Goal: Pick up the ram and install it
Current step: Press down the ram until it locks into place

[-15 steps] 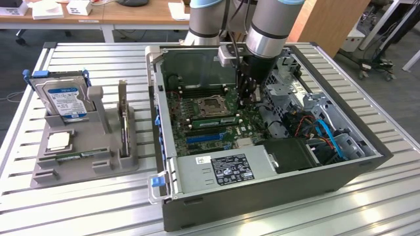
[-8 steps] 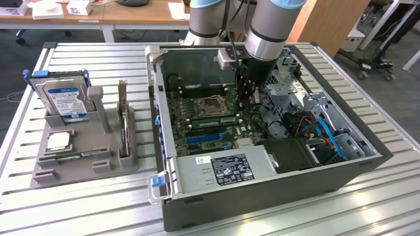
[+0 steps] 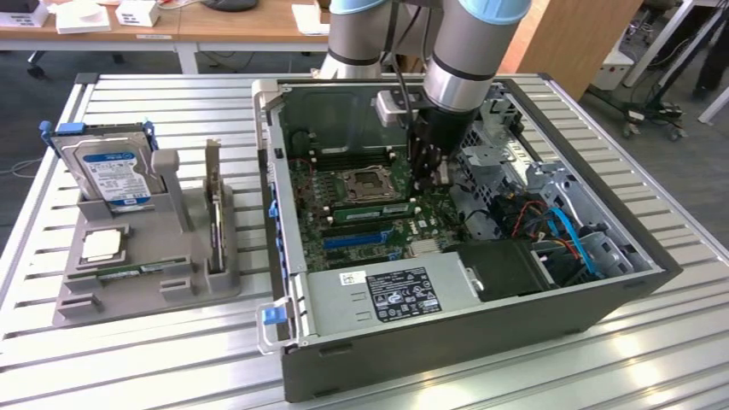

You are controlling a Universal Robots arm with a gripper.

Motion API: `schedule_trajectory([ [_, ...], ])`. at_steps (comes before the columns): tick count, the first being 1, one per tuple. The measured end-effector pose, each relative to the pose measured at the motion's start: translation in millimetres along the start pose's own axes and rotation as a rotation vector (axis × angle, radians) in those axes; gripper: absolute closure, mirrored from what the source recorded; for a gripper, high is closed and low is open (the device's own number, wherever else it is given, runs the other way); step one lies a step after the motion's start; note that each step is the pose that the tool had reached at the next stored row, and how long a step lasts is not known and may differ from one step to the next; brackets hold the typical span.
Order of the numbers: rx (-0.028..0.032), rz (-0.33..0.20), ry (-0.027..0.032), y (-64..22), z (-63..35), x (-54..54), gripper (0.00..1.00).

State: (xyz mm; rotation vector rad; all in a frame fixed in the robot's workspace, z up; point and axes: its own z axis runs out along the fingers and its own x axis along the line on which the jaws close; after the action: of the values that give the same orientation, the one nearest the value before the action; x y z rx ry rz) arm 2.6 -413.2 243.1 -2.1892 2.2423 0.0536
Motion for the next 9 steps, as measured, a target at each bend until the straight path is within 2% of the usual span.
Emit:
schedule_trajectory([
  [9,0.0000,0.000,-0.0003,-0.1,5.2,0.1,0.90],
])
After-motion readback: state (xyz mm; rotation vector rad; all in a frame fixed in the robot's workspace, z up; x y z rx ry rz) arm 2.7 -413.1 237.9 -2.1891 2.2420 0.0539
